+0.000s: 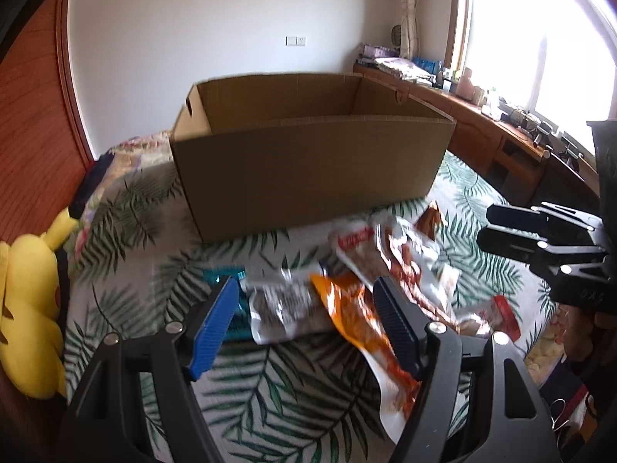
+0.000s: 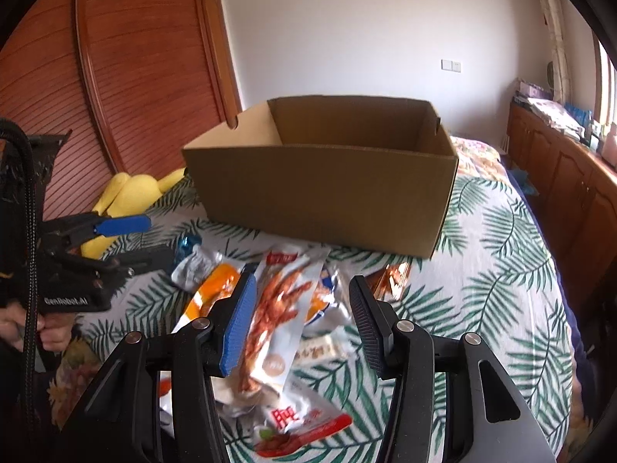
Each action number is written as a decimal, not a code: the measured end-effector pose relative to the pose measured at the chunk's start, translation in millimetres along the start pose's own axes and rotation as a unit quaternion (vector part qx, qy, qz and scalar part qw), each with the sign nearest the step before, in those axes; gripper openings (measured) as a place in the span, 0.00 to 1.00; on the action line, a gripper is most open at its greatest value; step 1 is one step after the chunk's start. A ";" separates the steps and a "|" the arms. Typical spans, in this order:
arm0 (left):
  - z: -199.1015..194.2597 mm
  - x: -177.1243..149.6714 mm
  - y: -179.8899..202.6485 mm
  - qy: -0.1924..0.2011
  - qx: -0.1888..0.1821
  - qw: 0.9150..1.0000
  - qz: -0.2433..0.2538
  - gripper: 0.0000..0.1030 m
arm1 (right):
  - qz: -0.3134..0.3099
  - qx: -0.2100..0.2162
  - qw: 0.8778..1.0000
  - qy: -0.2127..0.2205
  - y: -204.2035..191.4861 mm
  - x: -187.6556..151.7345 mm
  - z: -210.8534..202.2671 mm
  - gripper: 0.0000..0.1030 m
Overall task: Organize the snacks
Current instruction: 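Move both tools back over the remaining snack packets, then grasp the orange chicken-feet pack with the left tool while the right tool grasps the white chicken-feet pack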
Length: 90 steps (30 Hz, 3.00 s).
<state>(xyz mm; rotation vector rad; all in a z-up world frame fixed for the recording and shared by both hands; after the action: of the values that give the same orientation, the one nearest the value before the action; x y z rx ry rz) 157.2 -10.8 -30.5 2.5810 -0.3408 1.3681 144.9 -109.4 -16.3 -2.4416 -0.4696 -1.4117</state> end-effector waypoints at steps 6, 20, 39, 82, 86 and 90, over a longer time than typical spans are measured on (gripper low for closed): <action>5.1 -26.9 11.1 -0.021 -0.009 1.000 -0.013 0.71 | 0.004 0.004 1.000 -0.006 -4.8 -15.0 -6.7 0.50; 20.9 -51.9 38.2 -0.049 -0.015 0.999 -0.020 0.71 | 0.019 0.003 1.000 -0.009 -6.2 -39.1 -10.8 0.50; 31.5 -46.7 31.4 -0.043 0.006 0.999 -0.009 0.47 | 0.039 0.021 0.999 -0.016 -15.8 -39.5 12.4 0.50; 20.8 -34.5 26.0 -0.019 -0.012 1.000 0.009 0.13 | -0.022 0.010 0.997 -0.068 -17.7 -47.2 59.6 0.38; 12.3 -35.1 25.1 -0.013 -0.013 1.000 0.008 0.13 | -0.012 0.020 0.999 -0.047 -16.6 -38.6 47.3 0.38; 6.2 -30.9 22.4 -0.002 -0.014 1.000 0.001 0.13 | -0.006 0.027 0.999 -0.027 -17.1 -28.7 36.5 0.39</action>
<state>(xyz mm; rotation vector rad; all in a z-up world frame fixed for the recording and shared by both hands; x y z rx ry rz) 138.6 -30.5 -58.0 2.5622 -0.3592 1.3501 152.8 -83.3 -57.5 -2.4425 -0.5288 -1.3240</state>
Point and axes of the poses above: each gripper's, at about its wrist camera, not at the fingertips, and z roughly the way its jaws point, y to its right, x to its top, the point moved 5 cm from there along z, roughly the way its jaws point, and after that the axes turned 10 degrees about y, right-handed, at the moved point
